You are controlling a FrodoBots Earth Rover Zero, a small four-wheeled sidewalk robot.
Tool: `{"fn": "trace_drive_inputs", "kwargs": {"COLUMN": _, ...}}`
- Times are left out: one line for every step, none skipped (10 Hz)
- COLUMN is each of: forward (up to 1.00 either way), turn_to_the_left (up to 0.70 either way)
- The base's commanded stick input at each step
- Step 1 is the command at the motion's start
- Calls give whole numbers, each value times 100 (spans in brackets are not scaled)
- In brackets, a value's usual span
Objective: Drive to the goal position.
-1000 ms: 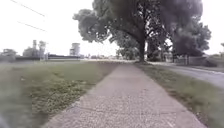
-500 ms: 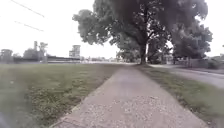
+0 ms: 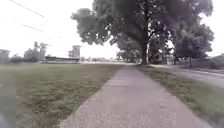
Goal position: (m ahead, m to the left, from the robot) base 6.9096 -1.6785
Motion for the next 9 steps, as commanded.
{"fn": "trace_drive_inputs", "kwargs": {"forward": 70, "turn_to_the_left": -25}}
{"fn": "trace_drive_inputs", "kwargs": {"forward": 70, "turn_to_the_left": -9}}
{"fn": "trace_drive_inputs", "kwargs": {"forward": 70, "turn_to_the_left": 0}}
{"fn": "trace_drive_inputs", "kwargs": {"forward": 70, "turn_to_the_left": 0}}
{"fn": "trace_drive_inputs", "kwargs": {"forward": 70, "turn_to_the_left": 0}}
{"fn": "trace_drive_inputs", "kwargs": {"forward": 70, "turn_to_the_left": 0}}
{"fn": "trace_drive_inputs", "kwargs": {"forward": 70, "turn_to_the_left": 0}}
{"fn": "trace_drive_inputs", "kwargs": {"forward": 70, "turn_to_the_left": 0}}
{"fn": "trace_drive_inputs", "kwargs": {"forward": 70, "turn_to_the_left": 0}}
